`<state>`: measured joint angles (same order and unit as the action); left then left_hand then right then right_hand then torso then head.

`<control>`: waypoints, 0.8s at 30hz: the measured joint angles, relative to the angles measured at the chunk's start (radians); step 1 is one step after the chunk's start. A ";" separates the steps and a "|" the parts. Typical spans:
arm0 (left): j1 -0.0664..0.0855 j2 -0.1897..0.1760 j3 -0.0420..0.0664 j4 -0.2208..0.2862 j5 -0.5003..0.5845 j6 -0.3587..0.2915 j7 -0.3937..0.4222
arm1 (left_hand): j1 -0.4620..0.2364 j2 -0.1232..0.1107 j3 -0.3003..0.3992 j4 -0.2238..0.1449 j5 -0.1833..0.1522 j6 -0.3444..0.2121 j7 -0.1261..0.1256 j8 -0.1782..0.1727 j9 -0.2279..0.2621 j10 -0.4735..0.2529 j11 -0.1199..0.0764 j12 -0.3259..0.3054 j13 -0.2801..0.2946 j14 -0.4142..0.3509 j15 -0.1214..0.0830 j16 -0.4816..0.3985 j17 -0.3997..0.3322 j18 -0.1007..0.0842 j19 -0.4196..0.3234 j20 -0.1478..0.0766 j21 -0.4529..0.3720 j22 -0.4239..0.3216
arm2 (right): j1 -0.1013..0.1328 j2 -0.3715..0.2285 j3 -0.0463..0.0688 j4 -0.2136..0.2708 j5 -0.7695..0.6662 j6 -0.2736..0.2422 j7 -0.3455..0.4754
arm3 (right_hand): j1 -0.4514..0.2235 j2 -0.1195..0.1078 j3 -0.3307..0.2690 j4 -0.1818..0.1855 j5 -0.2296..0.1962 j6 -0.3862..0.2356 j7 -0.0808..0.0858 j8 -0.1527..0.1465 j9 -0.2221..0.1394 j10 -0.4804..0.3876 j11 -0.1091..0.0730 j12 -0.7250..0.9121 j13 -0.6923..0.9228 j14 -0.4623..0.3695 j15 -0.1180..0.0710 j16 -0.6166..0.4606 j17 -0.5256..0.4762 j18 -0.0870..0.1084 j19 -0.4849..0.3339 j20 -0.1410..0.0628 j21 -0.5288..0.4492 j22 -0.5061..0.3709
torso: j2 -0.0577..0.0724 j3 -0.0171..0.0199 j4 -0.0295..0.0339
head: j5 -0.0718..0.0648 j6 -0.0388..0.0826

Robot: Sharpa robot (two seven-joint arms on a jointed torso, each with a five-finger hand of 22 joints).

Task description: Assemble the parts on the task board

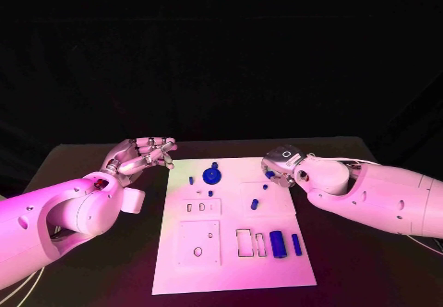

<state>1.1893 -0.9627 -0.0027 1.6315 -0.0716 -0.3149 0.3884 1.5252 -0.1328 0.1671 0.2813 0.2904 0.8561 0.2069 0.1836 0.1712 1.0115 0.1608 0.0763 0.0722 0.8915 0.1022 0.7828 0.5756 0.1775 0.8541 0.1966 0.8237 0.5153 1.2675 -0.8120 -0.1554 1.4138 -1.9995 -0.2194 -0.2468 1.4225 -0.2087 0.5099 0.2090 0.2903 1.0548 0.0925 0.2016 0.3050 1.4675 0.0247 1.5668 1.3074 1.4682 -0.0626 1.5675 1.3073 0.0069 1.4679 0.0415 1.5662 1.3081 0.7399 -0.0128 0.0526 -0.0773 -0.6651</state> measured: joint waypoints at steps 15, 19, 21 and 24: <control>0.000 0.000 0.000 -0.006 0.000 0.000 -0.001 | 0.000 0.000 0.000 0.000 0.000 0.000 0.000 0.000 0.001 -0.004 0.004 0.000 0.000 0.000 0.000 0.000 -0.002 0.000 -0.007 0.000 0.008 0.004 | -0.001 -0.051 0.008 0.056 0.149 -0.253 0.058 | -0.012 0.011 0.024 -0.011 -0.039 0.000 0.000 0.000 0.000 0.001 -0.001 0.000 0.000 0.000 0.000 0.000 0.001 0.000 0.000 0.000 0.000 0.000 | -0.002 -0.0010 -0.0006 | -0.003 0.007; 0.000 0.000 0.000 -0.007 0.000 0.000 -0.001 | 0.000 0.000 0.000 0.000 0.000 0.000 0.000 0.000 0.001 -0.004 0.004 0.000 0.000 0.000 0.000 0.000 -0.002 0.000 -0.007 0.000 0.008 0.004 | -0.001 -0.065 0.011 0.075 0.294 -0.311 0.124 | -0.012 0.012 0.029 -0.015 -0.039 0.000 0.000 0.000 0.000 0.001 -0.001 0.000 0.000 0.000 0.000 0.000 0.001 0.000 0.000 0.000 0.000 0.000 | -0.003 -0.0012 -0.0006 | 0.001 0.008; 0.000 0.000 0.000 -0.009 0.000 0.000 -0.001 | 0.000 0.000 0.000 0.000 0.000 0.000 0.000 0.000 0.001 -0.004 0.004 0.000 0.000 0.000 0.000 0.000 -0.002 0.000 -0.007 0.000 0.008 0.004 | -0.001 -0.069 0.012 0.087 0.375 -0.332 0.159 | -0.014 0.012 0.031 -0.018 -0.032 -0.007 0.007 0.000 0.000 0.001 -0.001 0.000 0.000 0.000 0.000 0.000 0.001 0.000 0.000 0.000 0.000 0.000 | -0.003 -0.0015 -0.0004 | 0.003 0.010; 0.000 0.000 0.000 -0.013 0.000 0.000 -0.001 | 0.000 0.000 0.000 0.000 0.000 0.000 0.000 0.000 0.001 -0.004 0.004 0.000 0.000 0.000 0.000 0.000 -0.002 0.000 -0.007 0.000 0.008 0.004 | -0.001 -0.071 0.013 0.112 0.515 -0.356 0.220 | -0.021 0.011 0.027 -0.022 -0.023 -0.010 0.010 0.000 0.000 0.001 -0.001 0.000 0.000 -0.004 0.004 0.000 0.001 0.000 0.000 0.000 0.000 0.000 | -0.003 -0.0013 -0.0002 | 0.007 0.012</control>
<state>1.1890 -0.9629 -0.0028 1.6190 -0.0716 -0.3149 0.3872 1.5252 -0.1328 0.1671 0.2814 0.2904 0.8561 0.2070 0.1836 0.1719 1.0077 0.1646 0.0763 0.0722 0.8915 0.1022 0.7828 0.5734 0.1774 0.8467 0.1967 0.8316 0.5194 1.2666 -0.8827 -0.1427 1.5253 -1.4841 -0.5756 -0.0265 1.4011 -0.1978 0.5365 0.1870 0.2676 1.0452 0.1021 0.2015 0.3050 1.4687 0.0233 1.5668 1.3073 1.4646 -0.0590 1.5675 1.3081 0.0068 1.4678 0.0415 1.5662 1.3078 0.7373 -0.0142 0.0524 -0.0703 -0.6529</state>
